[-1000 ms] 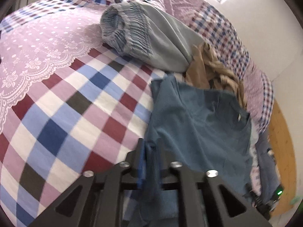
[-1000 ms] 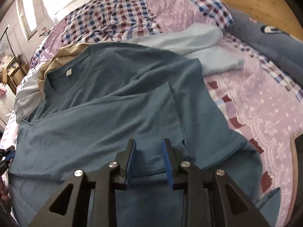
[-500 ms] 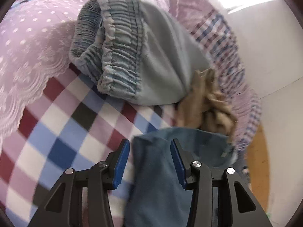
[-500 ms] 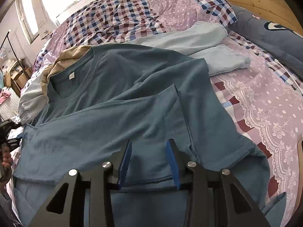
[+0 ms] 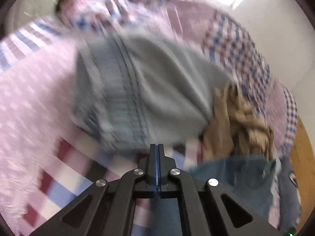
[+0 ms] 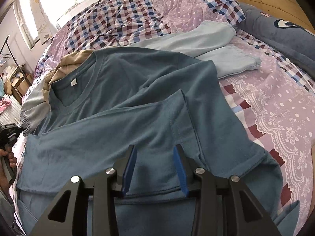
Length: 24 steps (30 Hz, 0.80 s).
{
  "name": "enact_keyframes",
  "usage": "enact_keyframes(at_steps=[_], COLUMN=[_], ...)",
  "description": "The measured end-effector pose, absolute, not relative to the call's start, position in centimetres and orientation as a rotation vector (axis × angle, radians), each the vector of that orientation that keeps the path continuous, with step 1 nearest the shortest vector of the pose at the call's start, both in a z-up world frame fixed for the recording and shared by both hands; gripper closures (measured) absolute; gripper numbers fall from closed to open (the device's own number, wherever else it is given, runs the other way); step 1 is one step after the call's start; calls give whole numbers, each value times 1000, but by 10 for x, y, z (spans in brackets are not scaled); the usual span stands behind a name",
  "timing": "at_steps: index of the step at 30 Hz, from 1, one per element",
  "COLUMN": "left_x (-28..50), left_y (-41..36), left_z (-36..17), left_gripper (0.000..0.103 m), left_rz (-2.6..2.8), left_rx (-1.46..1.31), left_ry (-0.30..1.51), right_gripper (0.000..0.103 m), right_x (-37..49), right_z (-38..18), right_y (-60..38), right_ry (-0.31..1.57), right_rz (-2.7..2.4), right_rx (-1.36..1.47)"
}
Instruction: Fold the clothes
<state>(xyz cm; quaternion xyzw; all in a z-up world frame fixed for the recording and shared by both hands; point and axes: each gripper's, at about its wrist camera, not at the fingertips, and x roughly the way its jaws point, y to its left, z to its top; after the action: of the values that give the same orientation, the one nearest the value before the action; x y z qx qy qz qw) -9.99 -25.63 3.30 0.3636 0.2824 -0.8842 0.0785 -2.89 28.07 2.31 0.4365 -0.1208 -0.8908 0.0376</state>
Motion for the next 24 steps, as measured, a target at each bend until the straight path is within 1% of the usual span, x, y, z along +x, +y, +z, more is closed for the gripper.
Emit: enact_keyframes(at_steps=[1, 4, 7, 9, 11, 12, 16, 17, 18, 19, 24], left_x=[-99, -109, -117, -122, -132, -137, -151, -154, -157, -159, -164], left_y=[-262, -263, -247, -236, -221, -213, -190, -185, -183, -182, -175], left_z=[32, 16, 16, 18, 16, 14, 11, 8, 5, 2, 15], left_gripper=[103, 103, 102, 96, 82, 81, 81, 83, 89, 100, 102], left_rz=[-2645, -2655, -2736, -2758, -2777, -2786, -2806, -2792, -2769, -2750, -2758], left_rx=[1091, 1280, 1359, 1415, 1505, 1551, 1644, 1652, 1651, 1646, 1468], left_ry=[867, 906, 886, 835, 753, 709, 531, 484, 445, 422, 311], right_gripper=[61, 61, 61, 61, 61, 61, 61, 61, 61, 61, 61], right_x=[-29, -29, -29, -29, -29, -29, -30, -30, -30, -31, -32], right_z=[23, 23, 23, 23, 23, 24, 24, 24, 24, 24, 24], right_y=[281, 281, 281, 282, 282, 282, 283, 283, 283, 283, 284], right_ry=[-372, -378, -383, -390, -393, -394, -403, -406, -408, -409, -421], right_rz=[-2733, -2733, -2732, -2731, -2730, -2729, -2727, -2726, -2726, -2725, -2723], right_rx=[1339, 1340, 1340, 1341, 1341, 1341, 1342, 1342, 1343, 1343, 1343])
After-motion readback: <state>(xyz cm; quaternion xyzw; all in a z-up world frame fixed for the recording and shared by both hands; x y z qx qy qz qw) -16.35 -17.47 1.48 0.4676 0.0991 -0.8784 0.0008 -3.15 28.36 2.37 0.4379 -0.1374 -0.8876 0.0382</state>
